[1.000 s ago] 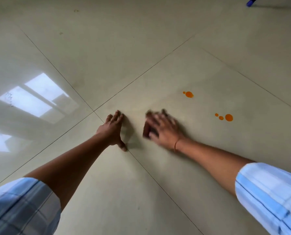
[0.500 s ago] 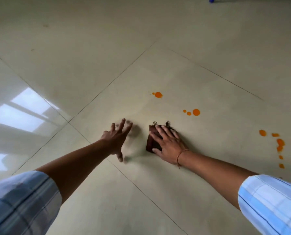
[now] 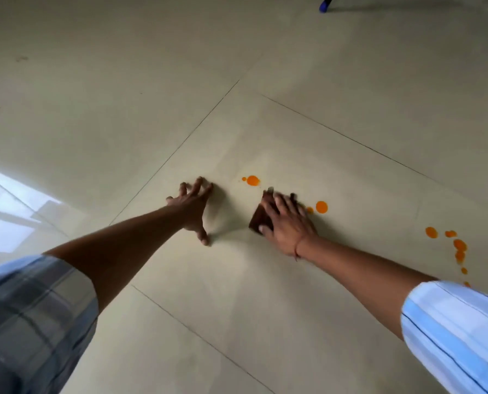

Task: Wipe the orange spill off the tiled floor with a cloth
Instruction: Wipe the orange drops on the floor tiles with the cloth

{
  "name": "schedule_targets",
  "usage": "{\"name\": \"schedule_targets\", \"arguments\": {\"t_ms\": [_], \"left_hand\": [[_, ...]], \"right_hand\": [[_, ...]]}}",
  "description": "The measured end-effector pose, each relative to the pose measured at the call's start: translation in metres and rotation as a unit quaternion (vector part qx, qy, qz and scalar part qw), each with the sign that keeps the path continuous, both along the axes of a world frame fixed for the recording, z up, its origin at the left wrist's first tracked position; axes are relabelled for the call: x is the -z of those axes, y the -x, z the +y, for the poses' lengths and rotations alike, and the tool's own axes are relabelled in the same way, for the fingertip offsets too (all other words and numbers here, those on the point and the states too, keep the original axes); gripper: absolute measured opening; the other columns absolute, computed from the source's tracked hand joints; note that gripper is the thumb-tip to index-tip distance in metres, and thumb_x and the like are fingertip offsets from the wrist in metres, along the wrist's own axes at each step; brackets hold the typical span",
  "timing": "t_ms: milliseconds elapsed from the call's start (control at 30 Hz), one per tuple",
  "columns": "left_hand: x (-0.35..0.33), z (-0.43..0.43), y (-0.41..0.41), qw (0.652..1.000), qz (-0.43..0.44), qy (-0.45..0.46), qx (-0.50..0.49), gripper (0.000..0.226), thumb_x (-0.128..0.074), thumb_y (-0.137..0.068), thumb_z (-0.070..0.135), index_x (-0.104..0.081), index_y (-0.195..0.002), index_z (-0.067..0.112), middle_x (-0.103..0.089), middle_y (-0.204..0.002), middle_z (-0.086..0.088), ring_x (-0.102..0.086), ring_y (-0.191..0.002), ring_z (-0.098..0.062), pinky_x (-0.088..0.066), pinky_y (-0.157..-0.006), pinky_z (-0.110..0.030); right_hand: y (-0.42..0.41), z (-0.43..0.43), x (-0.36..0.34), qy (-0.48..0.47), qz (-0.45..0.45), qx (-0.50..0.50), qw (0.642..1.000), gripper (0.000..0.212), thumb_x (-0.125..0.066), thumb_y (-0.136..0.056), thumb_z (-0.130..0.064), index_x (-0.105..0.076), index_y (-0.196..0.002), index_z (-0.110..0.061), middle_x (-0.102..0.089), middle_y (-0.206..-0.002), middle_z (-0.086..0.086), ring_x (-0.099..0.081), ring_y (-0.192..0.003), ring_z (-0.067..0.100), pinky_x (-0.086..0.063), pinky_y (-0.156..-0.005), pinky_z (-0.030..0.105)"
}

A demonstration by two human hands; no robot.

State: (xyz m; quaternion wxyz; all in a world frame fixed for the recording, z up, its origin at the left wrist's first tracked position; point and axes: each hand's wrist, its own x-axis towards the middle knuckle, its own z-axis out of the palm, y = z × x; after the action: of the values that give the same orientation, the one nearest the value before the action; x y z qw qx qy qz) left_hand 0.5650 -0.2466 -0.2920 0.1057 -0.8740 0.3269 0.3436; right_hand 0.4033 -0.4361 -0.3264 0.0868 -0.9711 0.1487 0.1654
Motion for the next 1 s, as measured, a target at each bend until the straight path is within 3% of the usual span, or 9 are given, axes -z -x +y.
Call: {"name": "schedule_targets", "arguments": {"t_ms": [100, 300, 467, 533, 667, 733, 833, 900, 1000], "left_hand": [[0.016, 0.005, -0.013, 1.0, 0.008, 0.019, 0.015, 0.161, -0.089, -0.035, 0.059, 0.018, -0.15, 0.027, 0.026, -0.157, -0.002, 0.01, -0.144, -0.042, -0.035, -0.099, -0.066], [0.018, 0.008, -0.017, 0.999, 0.012, 0.04, 0.032, 0.158, -0.088, -0.037, 0.059, 0.018, -0.15, 0.027, 0.028, -0.157, -0.004, 0.013, -0.144, -0.043, -0.029, -0.106, -0.063], [0.024, 0.014, -0.019, 0.998, 0.002, 0.063, 0.026, 0.163, -0.086, -0.034, 0.064, 0.017, -0.151, 0.018, 0.026, -0.158, 0.0, 0.014, -0.146, -0.037, -0.024, -0.112, -0.053], [0.028, 0.018, -0.022, 0.996, -0.006, 0.083, 0.022, 0.165, -0.084, -0.032, 0.068, 0.017, -0.151, 0.015, 0.024, -0.159, 0.002, 0.015, -0.146, -0.033, -0.017, -0.116, -0.048], [0.027, 0.021, -0.023, 0.996, -0.003, 0.088, 0.03, 0.164, -0.082, -0.033, 0.071, 0.018, -0.151, 0.014, 0.025, -0.159, 0.002, 0.018, -0.146, -0.032, -0.011, -0.118, -0.048], [0.025, 0.018, -0.023, 0.996, 0.001, 0.079, 0.031, 0.165, -0.083, -0.034, 0.07, 0.02, -0.15, 0.013, 0.027, -0.158, 0.001, 0.019, -0.145, -0.034, -0.012, -0.118, -0.05], [0.024, 0.013, -0.023, 0.997, 0.004, 0.064, 0.031, 0.166, -0.084, -0.034, 0.067, 0.021, -0.149, 0.011, 0.029, -0.157, -0.001, 0.02, -0.145, -0.037, -0.013, -0.116, -0.055], [0.025, 0.013, -0.022, 0.998, 0.01, 0.061, 0.029, 0.165, -0.086, -0.034, 0.065, 0.021, -0.149, 0.013, 0.029, -0.157, 0.0, 0.02, -0.145, -0.037, -0.014, -0.116, -0.056], [0.019, 0.012, -0.025, 0.997, 0.004, 0.055, 0.051, 0.163, -0.085, -0.038, 0.064, 0.023, -0.148, 0.012, 0.03, -0.157, -0.001, 0.02, -0.145, -0.037, -0.016, -0.116, -0.054]], "right_hand": [[-0.072, 0.015, 0.008, -0.023, -0.008, 0.127, 0.992, 0.07, -0.04, -0.092, -0.051, -0.014, -0.151, -0.023, -0.002, -0.16, 0.011, -0.002, -0.146, 0.031, -0.005, -0.117, 0.048], [0.009, 0.034, 0.005, -0.033, -0.062, 0.03, 0.997, 0.072, -0.029, -0.085, -0.057, -0.027, -0.148, -0.023, -0.017, -0.158, 0.01, -0.016, -0.145, 0.031, -0.018, -0.116, 0.049], [-0.104, 0.007, 0.007, -0.006, -0.03, 0.14, 0.99, 0.07, -0.042, -0.09, -0.05, -0.02, -0.15, -0.022, -0.011, -0.159, 0.012, -0.01, -0.144, 0.032, -0.01, -0.115, 0.048], [-0.106, 0.034, 0.013, -0.005, -0.084, 0.091, 0.992, 0.067, -0.04, -0.087, -0.049, -0.031, -0.147, -0.02, -0.023, -0.156, 0.014, -0.02, -0.142, 0.033, -0.015, -0.113, 0.05], [0.009, 0.056, 0.008, -0.039, -0.09, -0.07, 0.993, 0.068, -0.04, -0.086, -0.05, -0.03, -0.147, -0.023, -0.026, -0.155, 0.01, -0.024, -0.142, 0.031, -0.021, -0.113, 0.05], [-0.011, 0.022, 0.007, -0.024, -0.08, -0.002, 0.997, 0.068, -0.038, -0.085, -0.052, -0.033, -0.146, -0.022, -0.029, -0.154, 0.013, -0.026, -0.141, 0.035, -0.025, -0.112, 0.051], [-0.111, 0.017, 0.005, 0.0, -0.054, 0.113, 0.992, 0.068, -0.036, -0.087, -0.052, -0.028, -0.147, -0.022, -0.021, -0.156, 0.014, -0.018, -0.142, 0.035, -0.016, -0.115, 0.052], [-0.112, 0.062, 0.01, -0.009, -0.095, 0.063, 0.993, 0.066, -0.035, -0.086, -0.049, -0.034, -0.145, -0.02, -0.03, -0.153, 0.014, -0.027, -0.14, 0.034, -0.021, -0.111, 0.053], [-0.015, 0.089, 0.006, -0.064, -0.102, -0.095, 0.988, 0.069, -0.041, -0.084, -0.048, -0.029, -0.148, -0.024, -0.026, -0.156, 0.009, -0.023, -0.143, 0.028, -0.021, -0.112, 0.049]]}}
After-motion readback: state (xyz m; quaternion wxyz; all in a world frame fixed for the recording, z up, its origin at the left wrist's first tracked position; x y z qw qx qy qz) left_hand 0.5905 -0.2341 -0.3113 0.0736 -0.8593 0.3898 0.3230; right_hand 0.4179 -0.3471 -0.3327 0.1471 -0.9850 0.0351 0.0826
